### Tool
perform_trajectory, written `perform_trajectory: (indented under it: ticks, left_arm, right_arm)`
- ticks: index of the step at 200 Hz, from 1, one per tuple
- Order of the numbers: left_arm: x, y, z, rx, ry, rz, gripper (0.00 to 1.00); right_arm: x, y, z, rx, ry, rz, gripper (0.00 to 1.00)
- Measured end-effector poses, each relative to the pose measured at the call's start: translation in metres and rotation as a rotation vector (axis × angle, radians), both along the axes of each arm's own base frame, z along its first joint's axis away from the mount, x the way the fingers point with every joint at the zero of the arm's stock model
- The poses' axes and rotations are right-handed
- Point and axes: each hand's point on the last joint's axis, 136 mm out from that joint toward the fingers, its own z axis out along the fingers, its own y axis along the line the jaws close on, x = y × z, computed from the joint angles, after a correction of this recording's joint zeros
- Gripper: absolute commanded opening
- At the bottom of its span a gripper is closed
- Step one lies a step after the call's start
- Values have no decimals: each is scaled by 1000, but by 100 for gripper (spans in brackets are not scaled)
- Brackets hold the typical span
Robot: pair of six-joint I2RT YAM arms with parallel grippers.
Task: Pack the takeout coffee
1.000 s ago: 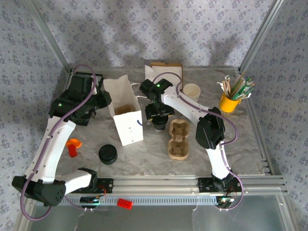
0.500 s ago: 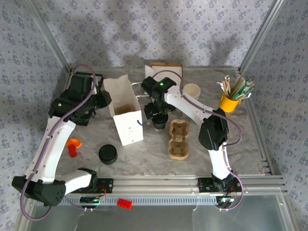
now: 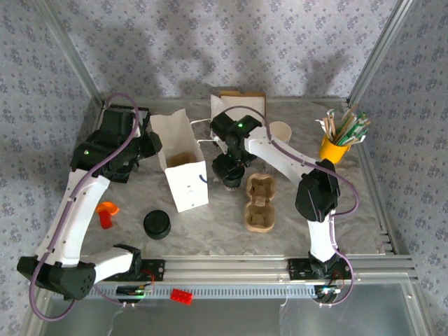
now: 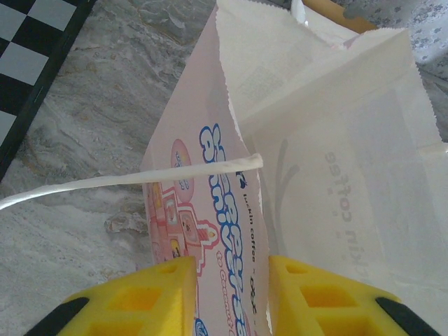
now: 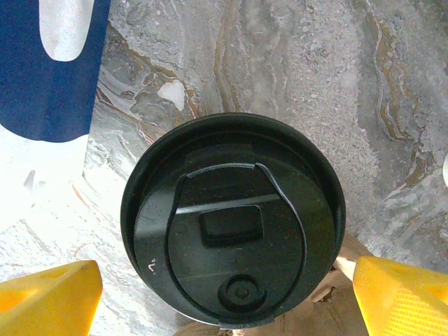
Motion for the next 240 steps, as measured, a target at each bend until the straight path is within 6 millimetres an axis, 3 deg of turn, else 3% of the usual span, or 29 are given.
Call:
perform_trajectory:
  ticks: [240]
  left_arm:
    - [-1,2,1,6,3,5,31]
  right_arm:
    - [6,6,-12,-53,-25,65,81]
